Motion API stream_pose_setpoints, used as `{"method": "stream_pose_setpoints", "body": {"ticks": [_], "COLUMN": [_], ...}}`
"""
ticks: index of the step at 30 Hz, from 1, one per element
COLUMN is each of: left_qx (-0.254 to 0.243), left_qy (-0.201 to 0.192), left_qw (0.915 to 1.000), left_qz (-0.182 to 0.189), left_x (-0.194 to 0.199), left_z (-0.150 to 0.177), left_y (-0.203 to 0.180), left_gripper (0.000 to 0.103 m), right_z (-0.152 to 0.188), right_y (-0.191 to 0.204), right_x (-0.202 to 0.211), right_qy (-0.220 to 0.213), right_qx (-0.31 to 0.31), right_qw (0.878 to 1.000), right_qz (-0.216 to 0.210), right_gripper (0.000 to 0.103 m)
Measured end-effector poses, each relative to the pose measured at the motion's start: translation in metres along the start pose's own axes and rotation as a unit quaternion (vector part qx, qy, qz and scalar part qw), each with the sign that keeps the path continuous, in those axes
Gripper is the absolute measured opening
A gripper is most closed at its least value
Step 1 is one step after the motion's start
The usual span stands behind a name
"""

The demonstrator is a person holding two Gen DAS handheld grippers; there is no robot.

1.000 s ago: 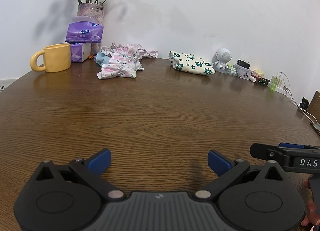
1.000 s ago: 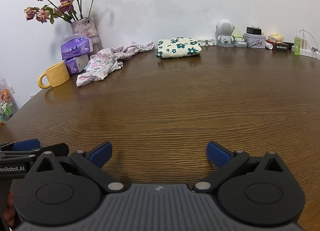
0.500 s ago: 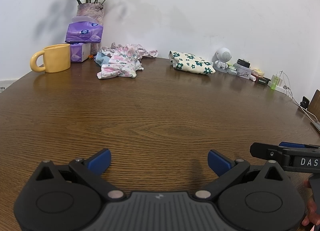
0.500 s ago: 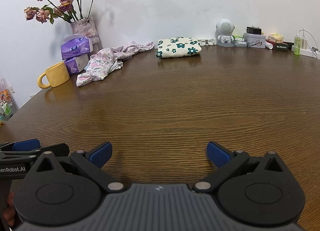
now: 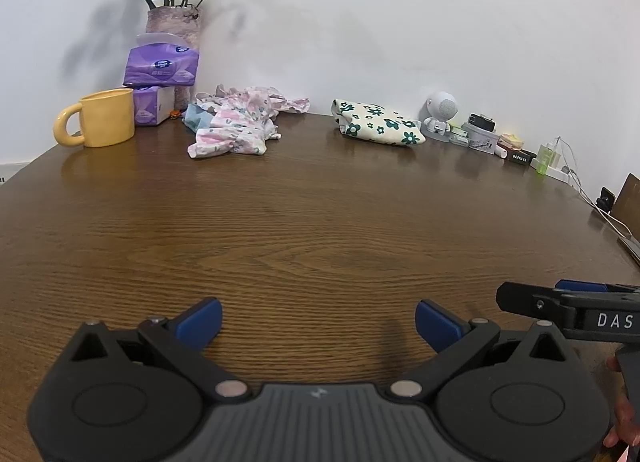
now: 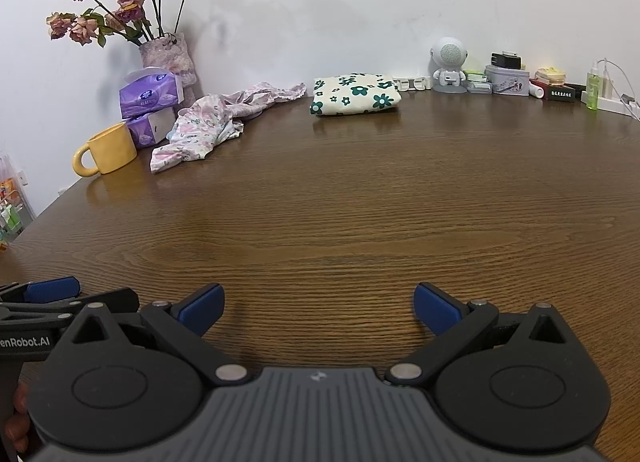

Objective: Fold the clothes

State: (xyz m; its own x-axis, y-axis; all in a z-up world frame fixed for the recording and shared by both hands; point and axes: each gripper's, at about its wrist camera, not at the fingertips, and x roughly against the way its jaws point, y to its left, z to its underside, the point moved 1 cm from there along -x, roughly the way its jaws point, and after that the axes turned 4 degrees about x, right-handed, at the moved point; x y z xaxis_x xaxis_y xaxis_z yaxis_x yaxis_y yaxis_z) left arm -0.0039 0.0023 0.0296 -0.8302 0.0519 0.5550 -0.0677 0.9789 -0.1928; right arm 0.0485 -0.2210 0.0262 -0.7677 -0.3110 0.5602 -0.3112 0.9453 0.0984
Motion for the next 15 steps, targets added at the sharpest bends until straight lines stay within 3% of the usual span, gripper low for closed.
{"method": "stream_pose_setpoints", "body": {"ticks": [15], "left_qx": [-0.001], "left_qy": [0.0], "left_qw": [1.0], "left_qz": [0.001], "left_x": [-0.0002], "left_z": [-0.0002], "left_y": [0.0001], "left_gripper": [0.103], "right_z": [0.0001], "right_y": [-0.0004], "right_x": [-0.0006], "right_qy": [0.001], "right_qx": [-0.001], "right_qw": [1.0], "right_qz": [0.0], "right_gripper": [0.103]}}
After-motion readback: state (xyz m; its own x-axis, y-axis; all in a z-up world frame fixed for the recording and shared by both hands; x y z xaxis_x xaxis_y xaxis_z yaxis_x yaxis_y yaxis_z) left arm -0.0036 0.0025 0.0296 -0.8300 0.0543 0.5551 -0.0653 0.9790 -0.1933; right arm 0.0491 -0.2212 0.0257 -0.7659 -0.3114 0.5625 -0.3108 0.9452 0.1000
